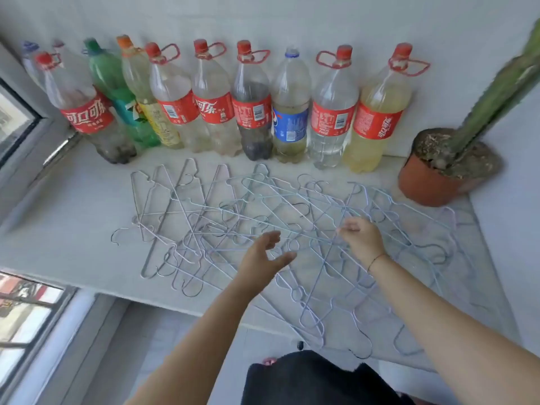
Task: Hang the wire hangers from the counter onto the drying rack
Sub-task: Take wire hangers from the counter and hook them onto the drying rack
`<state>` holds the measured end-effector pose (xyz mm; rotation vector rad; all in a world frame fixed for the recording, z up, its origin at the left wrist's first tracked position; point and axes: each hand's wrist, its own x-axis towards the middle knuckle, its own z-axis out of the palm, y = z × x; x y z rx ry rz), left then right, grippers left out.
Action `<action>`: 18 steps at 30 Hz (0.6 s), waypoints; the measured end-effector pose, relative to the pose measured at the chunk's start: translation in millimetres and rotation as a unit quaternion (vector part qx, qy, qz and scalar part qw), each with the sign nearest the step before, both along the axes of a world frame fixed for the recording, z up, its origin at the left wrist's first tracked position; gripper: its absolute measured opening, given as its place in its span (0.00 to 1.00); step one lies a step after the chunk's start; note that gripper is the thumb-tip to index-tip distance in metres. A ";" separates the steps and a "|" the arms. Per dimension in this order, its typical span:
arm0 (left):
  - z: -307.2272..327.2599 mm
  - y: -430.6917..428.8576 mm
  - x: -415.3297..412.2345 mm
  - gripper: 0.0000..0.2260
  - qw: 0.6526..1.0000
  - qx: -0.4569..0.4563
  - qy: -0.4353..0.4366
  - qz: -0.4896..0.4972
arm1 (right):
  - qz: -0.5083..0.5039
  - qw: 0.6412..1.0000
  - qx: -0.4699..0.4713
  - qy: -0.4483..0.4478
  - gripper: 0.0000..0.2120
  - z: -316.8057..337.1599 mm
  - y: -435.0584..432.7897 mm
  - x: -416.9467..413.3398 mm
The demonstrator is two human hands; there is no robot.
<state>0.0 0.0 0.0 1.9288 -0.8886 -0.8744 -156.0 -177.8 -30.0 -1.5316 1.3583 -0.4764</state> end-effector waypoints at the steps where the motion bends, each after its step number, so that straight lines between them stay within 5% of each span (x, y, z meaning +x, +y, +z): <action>1: -0.7 -5.9 0.3 0.26 1.000 0.004 0.003 -0.005 | -0.001 1.000 0.005 -0.012 0.13 -2.1 -0.8 6.0; 7: -13.0 -25.6 8.3 0.23 0.999 0.027 0.024 -0.022 | -0.046 0.991 0.080 -0.098 0.15 -14.5 -1.4 51.7; 10: -17.4 -27.9 16.3 0.22 0.998 0.027 0.039 -0.028 | -0.072 0.984 0.110 -0.118 0.07 -7.8 -2.9 65.2; 14: -20.9 -31.4 25.3 0.22 0.997 0.034 0.052 -0.042 | -0.143 0.931 0.250 -0.227 0.19 -5.5 -7.0 75.9; 18: -22.2 -36.3 33.5 0.22 0.997 0.029 0.056 -0.044 | -0.178 0.920 0.261 -0.232 0.06 -5.2 -9.4 75.8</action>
